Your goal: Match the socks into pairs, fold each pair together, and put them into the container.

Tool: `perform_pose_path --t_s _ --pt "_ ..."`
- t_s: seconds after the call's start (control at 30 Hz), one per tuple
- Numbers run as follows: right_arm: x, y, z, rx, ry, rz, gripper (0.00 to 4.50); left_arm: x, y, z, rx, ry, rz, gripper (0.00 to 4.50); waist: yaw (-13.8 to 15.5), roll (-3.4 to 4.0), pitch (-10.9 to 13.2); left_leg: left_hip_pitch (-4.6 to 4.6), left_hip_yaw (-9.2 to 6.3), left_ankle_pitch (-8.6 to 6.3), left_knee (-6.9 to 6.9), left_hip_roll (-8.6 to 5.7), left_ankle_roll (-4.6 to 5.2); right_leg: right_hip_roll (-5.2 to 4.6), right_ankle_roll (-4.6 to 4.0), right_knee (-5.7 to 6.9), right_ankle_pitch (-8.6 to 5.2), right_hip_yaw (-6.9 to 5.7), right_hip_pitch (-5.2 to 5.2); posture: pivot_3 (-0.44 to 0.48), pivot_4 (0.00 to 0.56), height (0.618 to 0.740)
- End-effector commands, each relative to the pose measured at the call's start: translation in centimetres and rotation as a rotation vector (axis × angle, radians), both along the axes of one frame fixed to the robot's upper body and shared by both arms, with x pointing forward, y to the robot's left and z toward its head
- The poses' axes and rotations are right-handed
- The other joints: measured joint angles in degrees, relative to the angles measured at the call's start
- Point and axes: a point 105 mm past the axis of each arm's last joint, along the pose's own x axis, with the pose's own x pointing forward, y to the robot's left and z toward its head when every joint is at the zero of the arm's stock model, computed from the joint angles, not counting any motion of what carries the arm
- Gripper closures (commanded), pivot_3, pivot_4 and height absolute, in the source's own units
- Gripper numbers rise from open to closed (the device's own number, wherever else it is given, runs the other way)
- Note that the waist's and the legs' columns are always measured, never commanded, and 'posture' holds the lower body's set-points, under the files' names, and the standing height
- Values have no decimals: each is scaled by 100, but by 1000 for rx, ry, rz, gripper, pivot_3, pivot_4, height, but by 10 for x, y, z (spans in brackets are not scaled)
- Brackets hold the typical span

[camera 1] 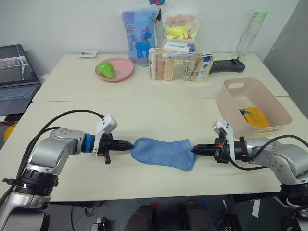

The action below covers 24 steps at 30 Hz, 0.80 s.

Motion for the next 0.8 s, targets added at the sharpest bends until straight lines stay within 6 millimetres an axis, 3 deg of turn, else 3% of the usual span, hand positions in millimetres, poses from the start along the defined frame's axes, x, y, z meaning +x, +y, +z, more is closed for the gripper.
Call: perform_pose_path --t_s 0.03,0.8 --pt "3 1 7 0 -38 3 4472 0 2 7 16 -36 -9 4500 0 0 0 0 0 0 0 0 0 0 0 0 0 0 0 0 150 740" --pt "4 -4 -5 -56 -33 1 4472 3 -1 -2 39 -61 -23 4500 1 0 0 0 0 0 0 0 0 0 0 0 0 0 0 0 150 740"
